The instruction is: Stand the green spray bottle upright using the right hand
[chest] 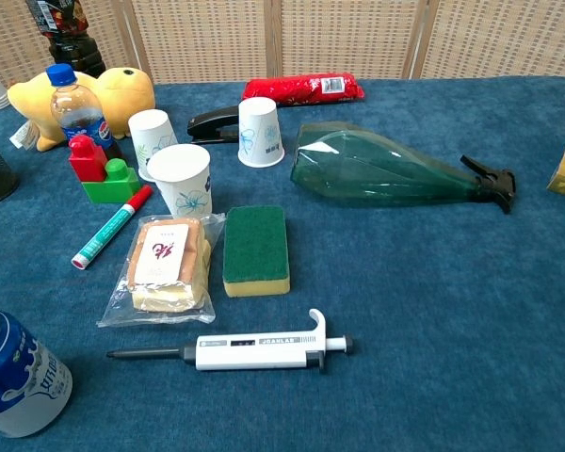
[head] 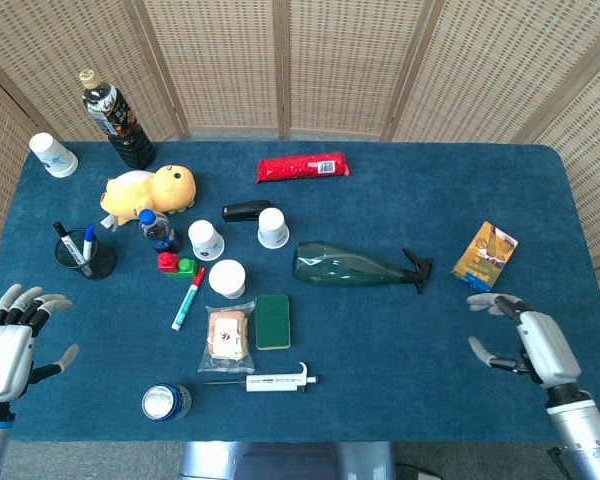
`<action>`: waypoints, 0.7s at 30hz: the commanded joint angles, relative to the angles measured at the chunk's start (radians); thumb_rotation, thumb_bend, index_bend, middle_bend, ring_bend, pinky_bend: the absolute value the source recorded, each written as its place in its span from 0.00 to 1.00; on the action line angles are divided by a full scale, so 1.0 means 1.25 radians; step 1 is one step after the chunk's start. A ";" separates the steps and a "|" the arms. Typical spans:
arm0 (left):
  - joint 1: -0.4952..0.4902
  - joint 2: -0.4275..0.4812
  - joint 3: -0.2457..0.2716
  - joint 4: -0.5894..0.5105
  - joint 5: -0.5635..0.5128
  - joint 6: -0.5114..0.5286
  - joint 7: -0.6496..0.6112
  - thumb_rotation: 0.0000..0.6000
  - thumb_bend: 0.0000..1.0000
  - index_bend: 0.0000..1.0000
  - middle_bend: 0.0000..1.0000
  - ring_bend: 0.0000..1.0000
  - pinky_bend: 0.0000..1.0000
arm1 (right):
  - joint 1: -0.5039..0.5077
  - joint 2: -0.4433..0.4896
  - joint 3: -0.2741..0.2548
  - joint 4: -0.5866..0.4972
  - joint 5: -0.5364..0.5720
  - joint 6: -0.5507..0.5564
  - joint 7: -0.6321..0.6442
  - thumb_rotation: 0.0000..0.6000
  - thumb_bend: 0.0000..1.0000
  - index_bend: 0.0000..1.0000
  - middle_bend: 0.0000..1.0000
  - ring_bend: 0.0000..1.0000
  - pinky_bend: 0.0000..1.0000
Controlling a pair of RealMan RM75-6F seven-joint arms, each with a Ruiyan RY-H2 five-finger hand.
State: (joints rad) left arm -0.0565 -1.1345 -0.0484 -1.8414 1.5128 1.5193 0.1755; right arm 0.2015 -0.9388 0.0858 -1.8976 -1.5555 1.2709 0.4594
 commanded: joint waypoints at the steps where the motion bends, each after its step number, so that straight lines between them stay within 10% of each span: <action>1: -0.003 0.000 -0.001 0.001 -0.002 -0.004 -0.003 1.00 0.28 0.31 0.31 0.18 0.05 | 0.080 0.038 -0.008 -0.043 -0.088 -0.086 0.145 1.00 0.38 0.27 0.39 0.31 0.36; 8: -0.011 0.001 -0.004 0.007 -0.012 -0.017 -0.014 1.00 0.28 0.31 0.31 0.18 0.05 | 0.202 -0.012 0.012 -0.046 -0.107 -0.197 0.254 1.00 0.40 0.18 0.37 0.30 0.37; 21: -0.019 0.000 -0.008 0.020 -0.032 -0.030 -0.018 1.00 0.28 0.31 0.31 0.18 0.05 | 0.366 -0.179 0.081 0.034 0.095 -0.378 0.142 1.00 0.41 0.00 0.26 0.17 0.37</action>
State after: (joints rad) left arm -0.0804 -1.1345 -0.0582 -1.8167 1.4731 1.4824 0.1532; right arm 0.6228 -1.1188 0.1684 -1.8886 -1.4867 0.8375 0.6766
